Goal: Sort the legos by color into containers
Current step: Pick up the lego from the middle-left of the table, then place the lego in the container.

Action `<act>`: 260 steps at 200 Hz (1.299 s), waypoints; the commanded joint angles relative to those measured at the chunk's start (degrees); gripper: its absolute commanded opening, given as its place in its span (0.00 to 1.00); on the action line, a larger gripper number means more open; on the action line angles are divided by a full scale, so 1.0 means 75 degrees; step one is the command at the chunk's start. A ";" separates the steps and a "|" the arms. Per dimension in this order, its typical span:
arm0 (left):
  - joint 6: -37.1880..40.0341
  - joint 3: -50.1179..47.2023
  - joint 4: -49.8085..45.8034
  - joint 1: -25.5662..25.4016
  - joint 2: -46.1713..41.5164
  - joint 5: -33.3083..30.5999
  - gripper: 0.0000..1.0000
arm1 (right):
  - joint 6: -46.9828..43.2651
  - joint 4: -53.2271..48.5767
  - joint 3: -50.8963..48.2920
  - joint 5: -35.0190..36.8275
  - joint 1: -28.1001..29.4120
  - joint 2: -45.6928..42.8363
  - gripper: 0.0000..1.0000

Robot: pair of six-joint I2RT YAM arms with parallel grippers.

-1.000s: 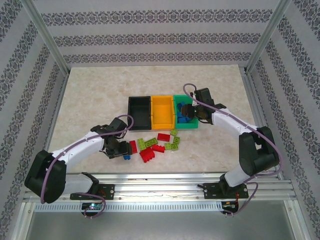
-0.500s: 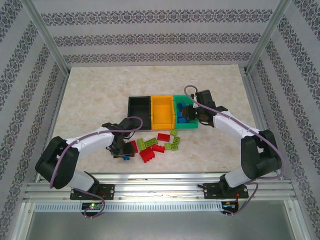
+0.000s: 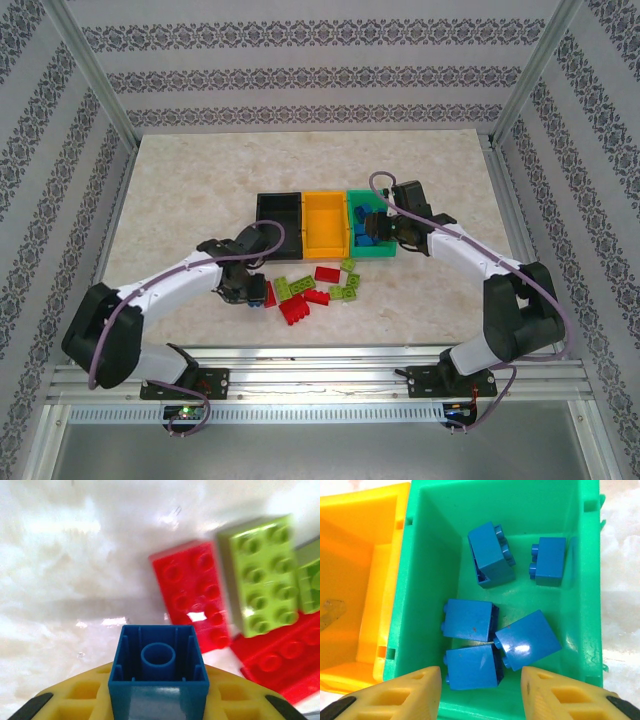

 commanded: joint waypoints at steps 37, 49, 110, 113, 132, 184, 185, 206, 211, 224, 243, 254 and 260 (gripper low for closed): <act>0.0945 0.1915 -0.0169 -0.0091 0.0128 0.0107 0.23 | 0.0434 0.0295 -0.0558 0.0109 -0.0124 -0.0612 0.47; 0.1121 0.2321 -0.0085 -0.0091 0.0424 0.0199 0.23 | 0.0484 0.0215 -0.0669 0.0113 -0.0190 -0.0790 0.47; 0.1549 0.5231 0.0359 -0.0267 0.2865 0.1128 0.23 | 0.0771 0.0005 -0.1698 -0.0111 -0.0813 -0.2259 0.47; 0.1568 0.5426 0.0330 -0.0307 0.3007 0.1144 0.23 | 0.0799 0.0003 -0.1770 -0.0140 -0.0854 -0.2339 0.47; 0.1719 0.6649 0.0170 -0.0552 0.3971 0.1317 0.23 | 0.0861 -0.0162 -0.2099 -0.0279 -0.1130 -0.2894 0.47; 0.2126 1.0286 -0.0885 -0.1110 0.6680 0.1460 0.26 | 0.0811 -0.0885 -0.2584 -0.0470 -0.1374 -0.3739 0.47; 0.2135 1.0369 -0.0919 -0.1117 0.6742 0.1440 0.26 | 0.0812 -0.0893 -0.2594 -0.0479 -0.1377 -0.3750 0.47; 0.2273 1.2069 -0.1749 -0.1172 0.7863 0.1278 0.29 | 0.0890 -0.1005 -0.2746 -0.0530 -0.1392 -0.3987 0.48; 0.2291 1.2422 -0.1913 -0.1166 0.8098 0.1228 0.30 | 0.0933 -0.1007 -0.2780 -0.0541 -0.1392 -0.4025 0.48; 0.2344 1.3105 -0.2178 -0.1164 0.8560 0.1115 0.34 | 0.0994 -0.1010 -0.2843 -0.0610 -0.1393 -0.4115 0.48; 0.2362 1.3499 -0.2306 -0.1160 0.8847 0.0990 0.41 | 0.1013 -0.1052 -0.2839 -0.0705 -0.1393 -0.4115 0.48; 0.2389 1.3460 -0.2299 -0.1150 0.8831 0.0919 0.45 | 0.1013 -0.1088 -0.2812 -0.0746 -0.1381 -0.4090 0.48; 0.2419 1.3460 -0.2311 -0.1159 0.8820 0.0908 0.49 | 0.1013 -0.1099 -0.2804 -0.0767 -0.1380 -0.4078 0.48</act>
